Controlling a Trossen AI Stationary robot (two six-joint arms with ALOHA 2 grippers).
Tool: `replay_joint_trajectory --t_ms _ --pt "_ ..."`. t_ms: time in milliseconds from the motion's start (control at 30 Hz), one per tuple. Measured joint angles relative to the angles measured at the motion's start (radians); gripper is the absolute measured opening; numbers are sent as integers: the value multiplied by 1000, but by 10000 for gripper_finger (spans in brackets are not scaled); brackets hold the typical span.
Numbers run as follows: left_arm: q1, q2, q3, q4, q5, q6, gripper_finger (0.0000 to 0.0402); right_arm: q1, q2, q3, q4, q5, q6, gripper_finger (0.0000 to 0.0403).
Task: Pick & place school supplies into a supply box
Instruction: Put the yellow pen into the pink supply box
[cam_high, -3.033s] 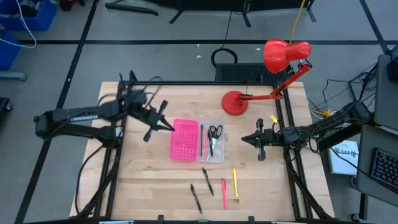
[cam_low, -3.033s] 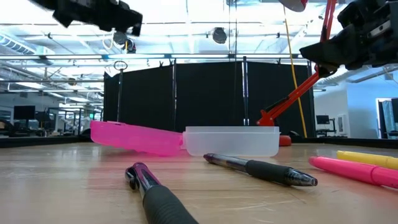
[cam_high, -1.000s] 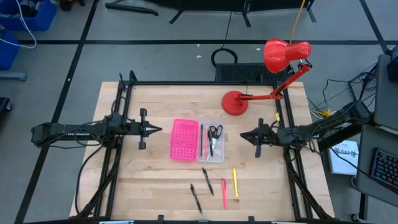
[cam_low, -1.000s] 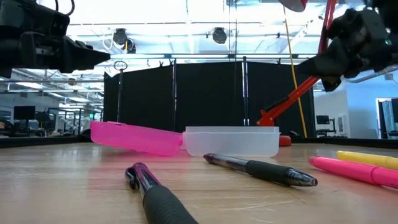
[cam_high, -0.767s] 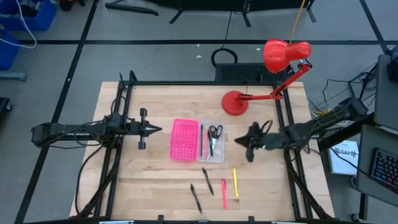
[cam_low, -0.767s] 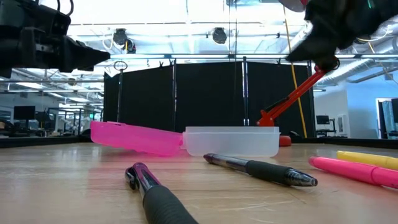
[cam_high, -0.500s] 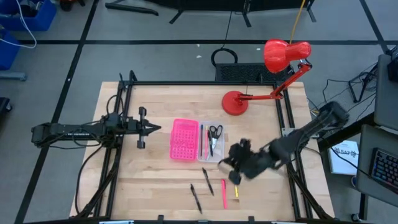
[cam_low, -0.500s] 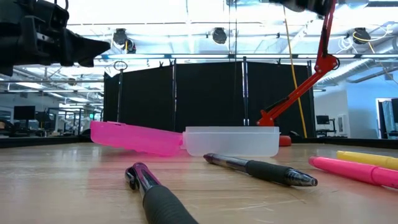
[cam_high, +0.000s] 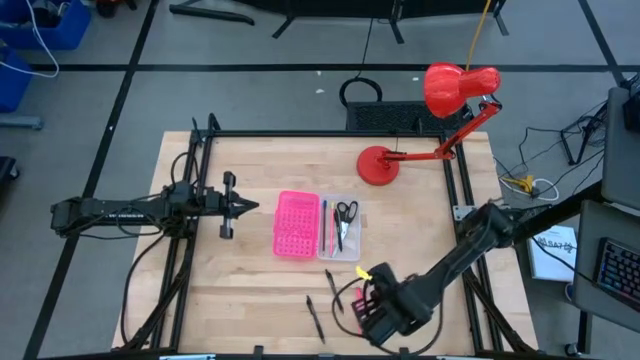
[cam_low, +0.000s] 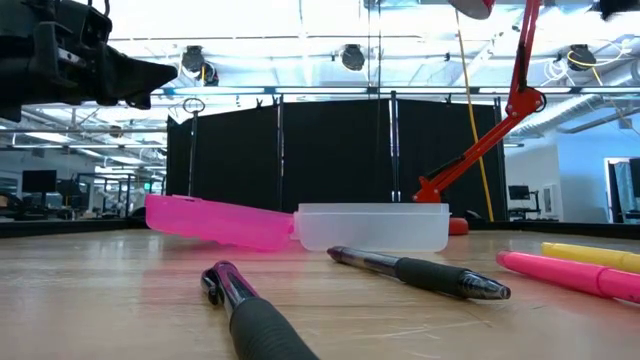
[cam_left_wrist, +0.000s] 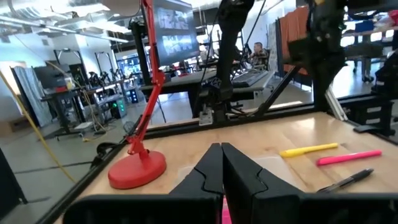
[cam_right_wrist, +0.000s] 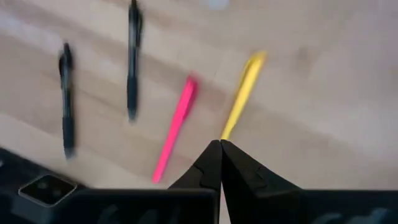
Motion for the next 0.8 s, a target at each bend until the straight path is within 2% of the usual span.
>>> replay_joint_trajectory --t_ms 167,300,433,533,667,800 --pt "0 0 0 2 -3 20 8 -4 21 -114 173 -25 -42 27" --pt "0 0 0 3 -3 21 8 -18 21 -223 318 -58 -37 87" --pt "0 0 0 3 -3 23 8 -32 20 -322 359 -166 61 154" --pt "0 0 0 3 -3 23 8 -38 21 -377 362 -236 103 188" --pt "0 0 0 3 -3 23 8 -42 21 -406 372 -230 104 208" --pt "0 0 0 3 -3 23 8 -52 21 -408 376 -198 94 208"
